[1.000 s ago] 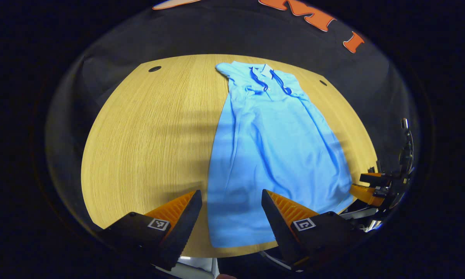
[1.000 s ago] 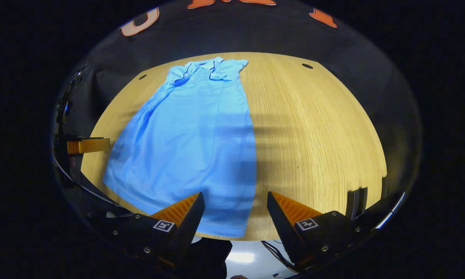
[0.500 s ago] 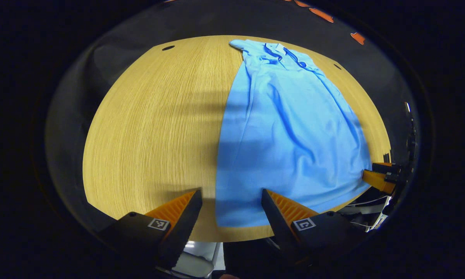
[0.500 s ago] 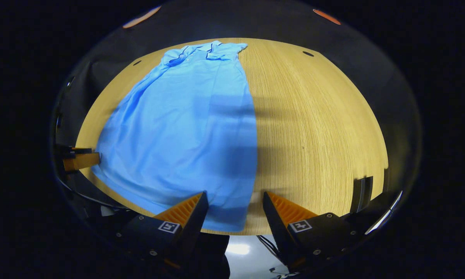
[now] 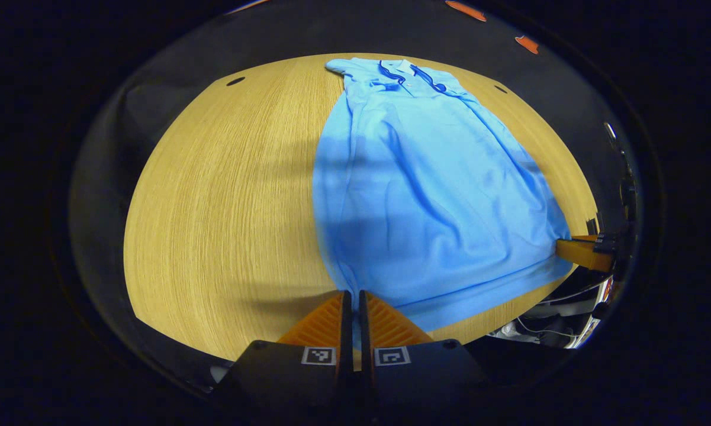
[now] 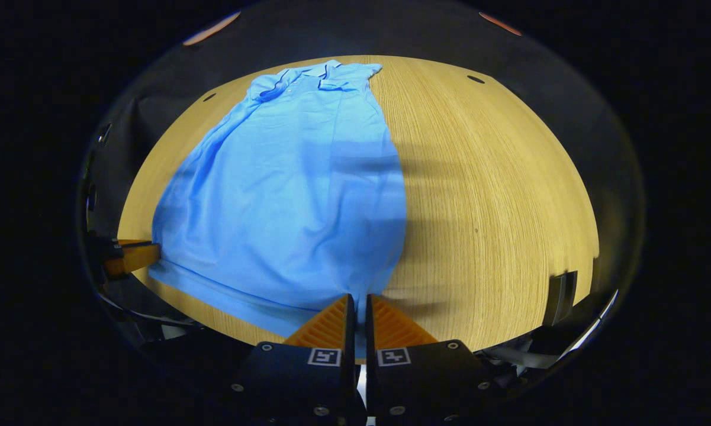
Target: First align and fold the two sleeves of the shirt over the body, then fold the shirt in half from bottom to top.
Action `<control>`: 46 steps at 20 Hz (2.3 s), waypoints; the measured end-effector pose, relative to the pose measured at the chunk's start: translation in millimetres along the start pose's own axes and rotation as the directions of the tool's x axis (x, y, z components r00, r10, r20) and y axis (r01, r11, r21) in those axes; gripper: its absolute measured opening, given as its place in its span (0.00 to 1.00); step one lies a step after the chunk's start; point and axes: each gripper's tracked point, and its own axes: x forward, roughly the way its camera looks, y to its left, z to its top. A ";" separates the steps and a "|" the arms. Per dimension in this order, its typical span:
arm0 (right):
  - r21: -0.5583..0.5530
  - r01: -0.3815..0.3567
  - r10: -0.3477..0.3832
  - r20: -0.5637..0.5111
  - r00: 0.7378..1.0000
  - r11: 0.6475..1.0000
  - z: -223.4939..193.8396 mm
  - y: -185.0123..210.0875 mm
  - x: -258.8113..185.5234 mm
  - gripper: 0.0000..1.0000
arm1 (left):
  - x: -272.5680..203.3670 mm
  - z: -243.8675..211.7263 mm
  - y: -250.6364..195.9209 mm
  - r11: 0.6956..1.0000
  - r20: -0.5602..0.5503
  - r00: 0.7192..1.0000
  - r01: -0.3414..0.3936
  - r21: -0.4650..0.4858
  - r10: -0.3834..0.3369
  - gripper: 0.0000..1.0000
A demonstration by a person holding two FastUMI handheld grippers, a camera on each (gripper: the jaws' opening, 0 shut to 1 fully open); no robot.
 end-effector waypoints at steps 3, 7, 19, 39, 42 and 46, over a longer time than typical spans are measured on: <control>0.102 -0.080 0.077 0.034 0.996 0.991 10.5 8.9 -4.0 0.02 | -6.6 17.7 -5.5 0.999 0.042 0.999 0.015 -0.038 -0.014 0.05; 0.115 -0.145 0.132 0.119 0.984 0.983 38.5 14.1 -20.7 0.01 | -30.7 54.6 -7.9 1.000 0.154 0.988 0.015 -0.028 -0.010 0.05; 0.111 -0.249 0.199 0.337 0.920 0.962 165.4 20.0 -77.4 0.01 | -93.5 180.7 -11.9 1.000 0.416 0.909 0.022 0.011 -0.025 0.05; 0.166 -0.181 0.111 0.364 0.925 0.969 415.9 6.8 7.9 0.01 | 0.1 449.4 38.7 0.998 0.529 0.846 0.048 0.042 -0.063 0.05; 0.210 -0.183 0.095 0.370 0.924 0.960 451.9 0.8 30.9 0.02 | 27.7 480.6 46.2 0.998 0.543 0.838 0.020 0.064 -0.051 0.05; 0.326 -0.270 0.138 0.376 0.916 0.906 476.4 4.9 59.3 0.13 | 44.5 517.3 56.8 0.995 0.605 0.796 -0.045 0.086 -0.017 0.20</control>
